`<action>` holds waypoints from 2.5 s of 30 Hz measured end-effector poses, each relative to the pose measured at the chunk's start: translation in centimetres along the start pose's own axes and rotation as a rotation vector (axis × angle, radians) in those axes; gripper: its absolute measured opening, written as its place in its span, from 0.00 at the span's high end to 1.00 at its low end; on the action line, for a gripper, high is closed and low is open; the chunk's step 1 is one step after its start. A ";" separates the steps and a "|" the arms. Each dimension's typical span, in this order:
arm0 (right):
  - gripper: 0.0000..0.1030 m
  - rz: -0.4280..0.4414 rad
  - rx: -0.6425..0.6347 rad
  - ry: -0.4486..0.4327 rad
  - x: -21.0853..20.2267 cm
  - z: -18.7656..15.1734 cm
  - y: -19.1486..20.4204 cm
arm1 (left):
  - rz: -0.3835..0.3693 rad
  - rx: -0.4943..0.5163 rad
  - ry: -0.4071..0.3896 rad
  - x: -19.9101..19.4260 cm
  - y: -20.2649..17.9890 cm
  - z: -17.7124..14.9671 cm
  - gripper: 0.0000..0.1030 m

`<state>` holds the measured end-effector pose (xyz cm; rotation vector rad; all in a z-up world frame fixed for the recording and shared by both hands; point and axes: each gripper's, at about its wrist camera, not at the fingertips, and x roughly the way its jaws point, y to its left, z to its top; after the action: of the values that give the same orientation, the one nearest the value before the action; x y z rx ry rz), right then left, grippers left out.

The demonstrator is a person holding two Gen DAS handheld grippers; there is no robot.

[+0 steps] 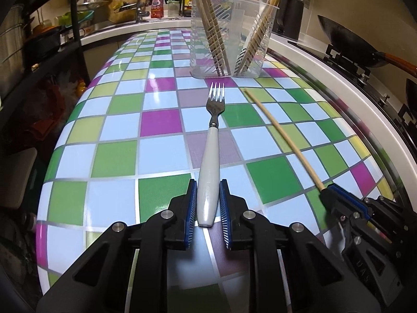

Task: Organize utensils
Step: 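Grasp the white-handled fork with the left tool while the right tool grasps the wooden chopstick, then lift the fork with the left tool while the right tool lifts the chopstick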

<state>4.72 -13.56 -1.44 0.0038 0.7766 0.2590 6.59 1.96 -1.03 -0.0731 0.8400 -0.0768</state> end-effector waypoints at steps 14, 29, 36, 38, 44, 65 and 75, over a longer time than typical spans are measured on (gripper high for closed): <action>0.88 -0.059 0.033 -0.033 -0.2 -0.3 -1.0 | 0.079 0.018 -0.058 -0.8 -0.9 -1.5 0.78; 0.94 -0.093 0.031 -0.078 -0.1 -0.5 -1.4 | 0.069 0.046 -0.078 -1.0 -1.8 -1.9 0.83; 0.93 -0.086 0.018 -0.078 0.0 -0.4 -1.4 | 0.074 0.048 -0.083 -0.9 -2.1 -1.9 0.83; 0.93 -0.086 0.016 -0.078 0.0 -0.4 -1.4 | 0.075 0.049 -0.083 -0.8 -2.2 -1.8 0.83; 0.94 -0.081 0.021 -0.076 0.1 -0.4 -1.3 | 0.073 0.048 -0.081 -0.7 -2.1 -1.8 0.83; 0.94 -0.076 0.004 -0.041 -0.1 -0.2 -0.9 | 0.054 0.040 -0.065 -0.7 -2.2 -1.5 0.83; 0.94 -0.104 -0.039 -0.091 -4.0 1.9 0.2 | 0.037 0.045 -0.168 -3.9 -2.5 -0.4 0.83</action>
<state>3.22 -14.15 2.70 -0.0614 0.6789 0.1745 3.55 -0.19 1.84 -0.0214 0.6707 -0.0538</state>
